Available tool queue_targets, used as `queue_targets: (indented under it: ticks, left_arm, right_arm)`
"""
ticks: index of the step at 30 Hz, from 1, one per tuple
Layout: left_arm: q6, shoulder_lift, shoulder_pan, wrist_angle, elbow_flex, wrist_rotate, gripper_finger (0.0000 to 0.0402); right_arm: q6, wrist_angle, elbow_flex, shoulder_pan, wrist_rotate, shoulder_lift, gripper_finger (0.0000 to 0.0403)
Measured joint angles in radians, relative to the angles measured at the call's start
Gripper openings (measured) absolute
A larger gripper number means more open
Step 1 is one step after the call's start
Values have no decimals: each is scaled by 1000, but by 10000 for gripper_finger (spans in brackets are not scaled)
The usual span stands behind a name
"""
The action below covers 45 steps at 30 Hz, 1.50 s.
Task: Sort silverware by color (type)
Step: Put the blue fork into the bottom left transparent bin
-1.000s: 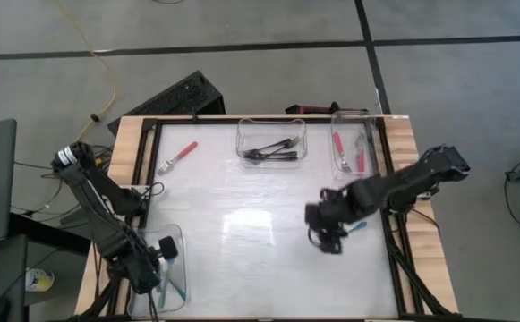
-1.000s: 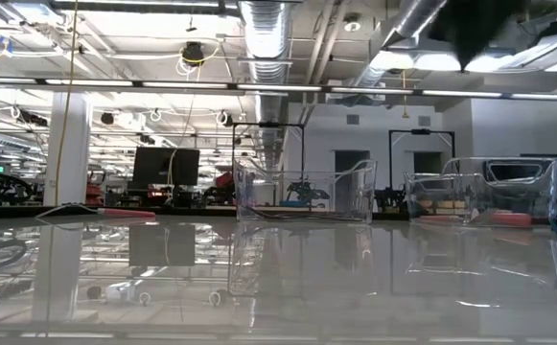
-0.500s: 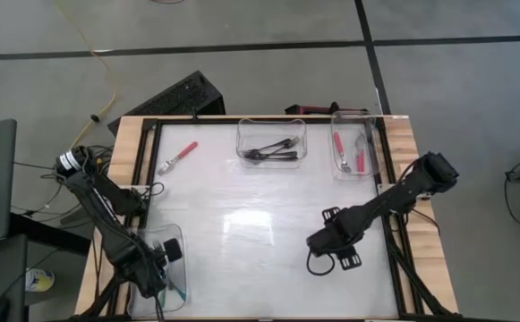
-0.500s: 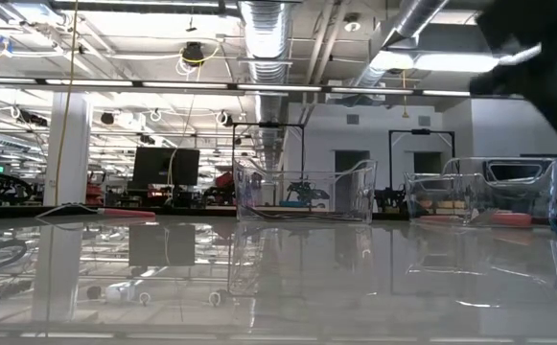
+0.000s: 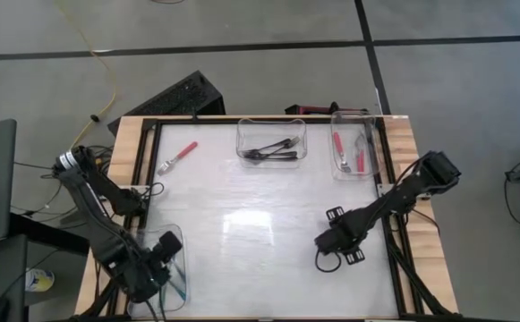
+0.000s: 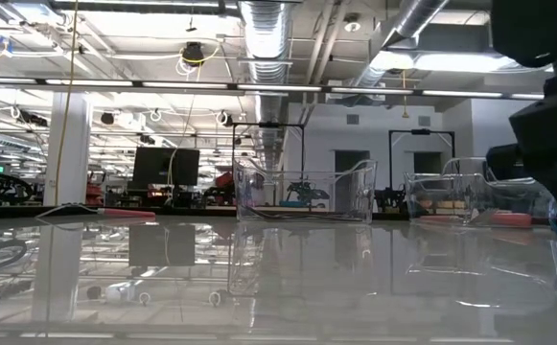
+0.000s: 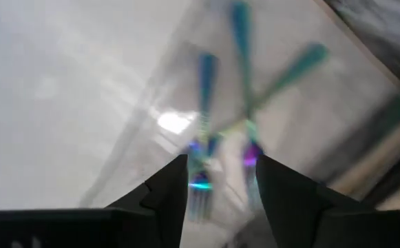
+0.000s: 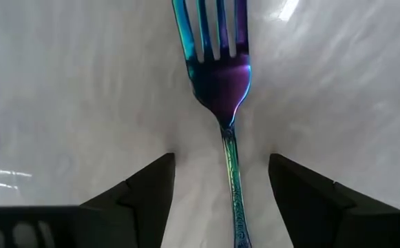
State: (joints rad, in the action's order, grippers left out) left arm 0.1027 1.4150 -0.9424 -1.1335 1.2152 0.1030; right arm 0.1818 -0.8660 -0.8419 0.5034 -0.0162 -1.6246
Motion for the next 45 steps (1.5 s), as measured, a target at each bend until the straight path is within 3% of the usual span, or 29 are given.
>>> queue_targets:
  ticks: [3,6,14,17,20,24,30,35,38,43,45]
  left_arm:
    - [95,-1,8,-15,66,162,155]
    - [286,-2,23,-6,132,399,155]
    - [827,5,21,152,155,1057,155]
    - [978,24,23,228,107,1210,155]
    - [1135,41,41,261,77,1258,155]
    - [1295,49,69,279,65,1251,155]
    - [1369,49,109,297,64,1208,155]
    - [1372,49,153,343,64,1091,155]
    - [1210,44,197,413,64,881,155]
    - [810,10,322,609,64,295,155]
    - [678,-1,370,707,64,153,155]
  right_arm:
    - [16,51,30,2,-8,3,246]
    - [78,92,54,21,3,6,209]
    - [211,128,75,85,65,9,25]
    - [207,102,51,86,64,22,27]
    - [204,70,17,62,78,65,34]
    - [203,52,-42,14,91,191,27]
    - [205,125,-125,-68,83,323,27]
    - [205,351,-154,-114,88,371,27]
    - [201,518,-157,-132,95,379,27]
    - [144,671,-157,-157,72,372,27]
    - [135,687,-158,-172,68,372,29]
